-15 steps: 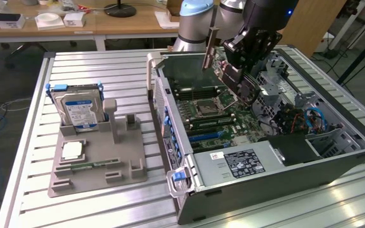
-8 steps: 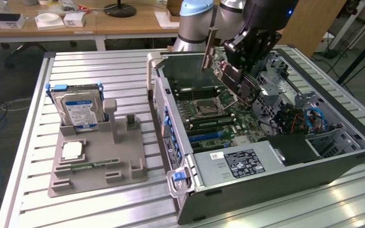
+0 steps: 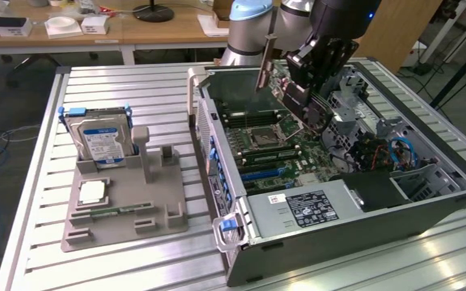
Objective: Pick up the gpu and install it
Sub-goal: 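Insert the gpu into the slot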
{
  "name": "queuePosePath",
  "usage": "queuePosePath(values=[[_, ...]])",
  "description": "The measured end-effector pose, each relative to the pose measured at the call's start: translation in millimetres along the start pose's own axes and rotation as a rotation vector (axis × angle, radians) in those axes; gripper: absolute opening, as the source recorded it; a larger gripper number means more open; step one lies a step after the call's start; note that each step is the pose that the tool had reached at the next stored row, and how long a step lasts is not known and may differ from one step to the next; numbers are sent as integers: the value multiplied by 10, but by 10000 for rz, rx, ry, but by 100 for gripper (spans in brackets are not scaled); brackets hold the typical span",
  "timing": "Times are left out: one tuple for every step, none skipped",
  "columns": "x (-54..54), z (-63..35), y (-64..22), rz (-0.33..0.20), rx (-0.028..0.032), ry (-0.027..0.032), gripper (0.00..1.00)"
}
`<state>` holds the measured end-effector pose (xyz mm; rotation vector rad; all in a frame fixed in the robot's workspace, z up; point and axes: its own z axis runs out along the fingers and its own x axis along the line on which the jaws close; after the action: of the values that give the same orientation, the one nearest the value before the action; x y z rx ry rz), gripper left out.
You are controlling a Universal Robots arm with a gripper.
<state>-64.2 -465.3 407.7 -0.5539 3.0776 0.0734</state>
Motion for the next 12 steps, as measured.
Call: queuePosePath(values=[[0, 0, 0, -34, -1, 1, 26], [0, 0, 0, -72, -2, 3, 26], [0, 0, 0, -107, -3, 4, 26], [0, 0, 0, -144, -3, 6, 26], [0, 0, 0, -180, -5, 7, 26], [0, 0, 0, -216, -5, 9, 26], [0, 0, 0, -253, -5, 11, 26], [0, 0, 0, -292, -7, 13, 26], [0, 0, 0, -329, -8, 14, 26], [0, 0, 0, -367, -9, 16, 26], [0, 0, 0, -406, -9, 18, 26], [0, 0, 0, -443, -10, 19, 26]])
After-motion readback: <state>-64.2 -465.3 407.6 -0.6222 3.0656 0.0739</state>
